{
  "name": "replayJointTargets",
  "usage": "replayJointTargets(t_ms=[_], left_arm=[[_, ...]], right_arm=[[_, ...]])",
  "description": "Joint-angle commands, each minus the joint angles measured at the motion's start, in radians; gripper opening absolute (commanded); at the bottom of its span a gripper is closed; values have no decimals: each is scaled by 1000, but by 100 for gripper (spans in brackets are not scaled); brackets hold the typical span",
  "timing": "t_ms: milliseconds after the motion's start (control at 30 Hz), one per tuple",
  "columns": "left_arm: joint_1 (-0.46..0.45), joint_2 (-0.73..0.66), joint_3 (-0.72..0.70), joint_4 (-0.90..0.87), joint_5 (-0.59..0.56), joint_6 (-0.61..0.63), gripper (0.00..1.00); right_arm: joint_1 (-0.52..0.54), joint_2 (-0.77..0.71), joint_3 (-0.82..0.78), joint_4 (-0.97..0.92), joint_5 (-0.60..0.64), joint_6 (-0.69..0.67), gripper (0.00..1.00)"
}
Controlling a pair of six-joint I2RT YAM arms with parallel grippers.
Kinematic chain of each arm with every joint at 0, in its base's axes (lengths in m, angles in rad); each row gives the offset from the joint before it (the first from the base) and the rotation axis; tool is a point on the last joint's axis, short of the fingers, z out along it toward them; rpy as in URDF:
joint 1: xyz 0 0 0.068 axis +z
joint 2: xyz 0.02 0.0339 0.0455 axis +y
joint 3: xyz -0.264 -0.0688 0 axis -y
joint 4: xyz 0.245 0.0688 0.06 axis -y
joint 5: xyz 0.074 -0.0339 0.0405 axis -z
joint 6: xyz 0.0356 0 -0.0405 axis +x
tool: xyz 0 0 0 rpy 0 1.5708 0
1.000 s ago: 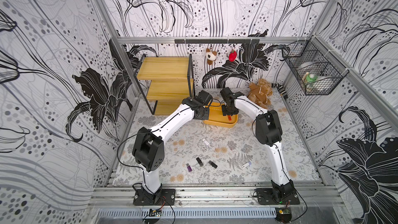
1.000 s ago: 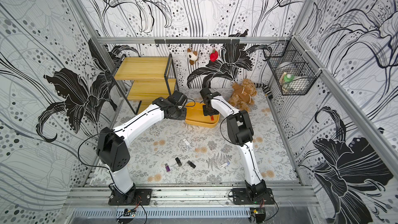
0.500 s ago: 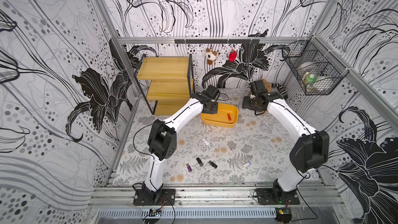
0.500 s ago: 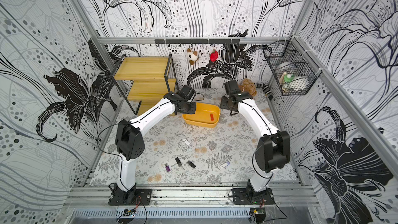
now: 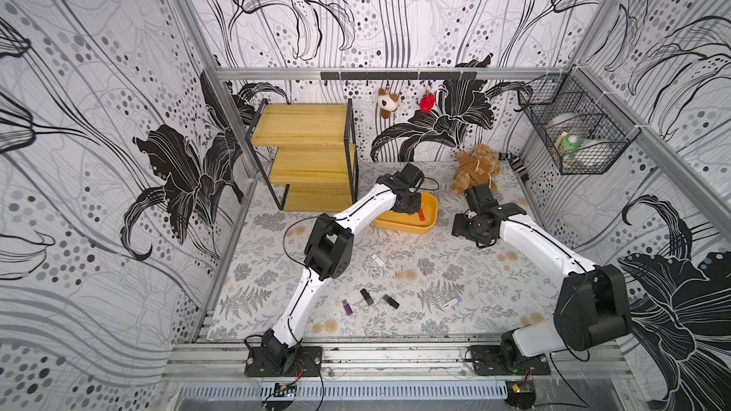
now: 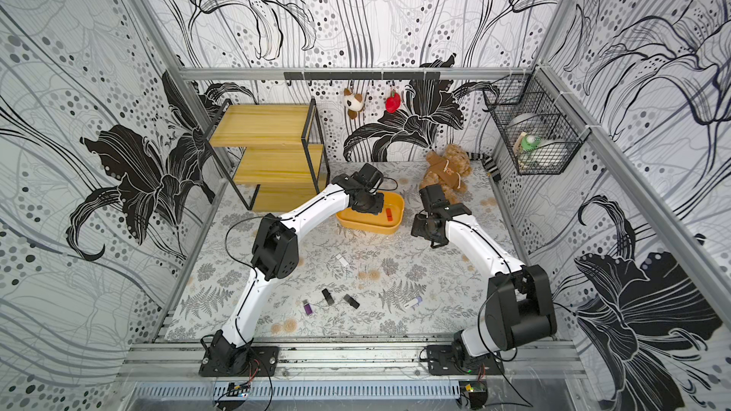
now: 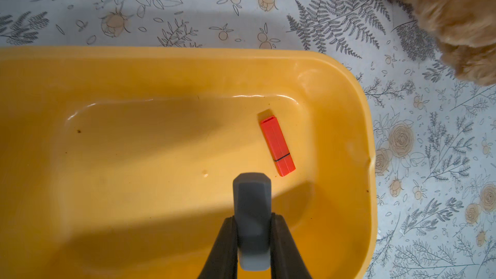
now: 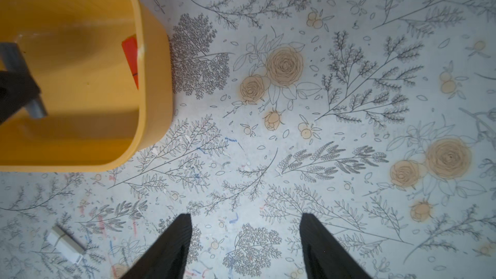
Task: Put the usb flash drive into the storage box
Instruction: Place the USB flash in the storage box.
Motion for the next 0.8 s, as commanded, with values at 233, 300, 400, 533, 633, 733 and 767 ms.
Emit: replayJointTargets(t_ms=[233, 300, 400, 533, 633, 733, 767], left_arm=[[50, -53, -99, 48, -70, -7, 0], [73, -56, -110, 36, -70, 5, 0], [98, -62, -130, 31, -79, 20, 0], [115, -57, -141, 34, -103, 39, 0], [122, -42, -136, 21, -126, 50, 0], [126, -29, -139, 17, -133, 57, 0], [125, -25, -142, 19, -134, 59, 0]], right_arm=[[2, -19, -40, 14, -30, 7, 70], [2, -23, -52, 16, -37, 9, 70], [2, -32, -65, 17, -39, 8, 70], [2, -36, -75, 15, -41, 5, 70], [2, -33, -83, 17, -47, 3, 70], [4, -35, -94, 20, -50, 4, 70], [3, -34, -97, 20, -51, 3, 70]])
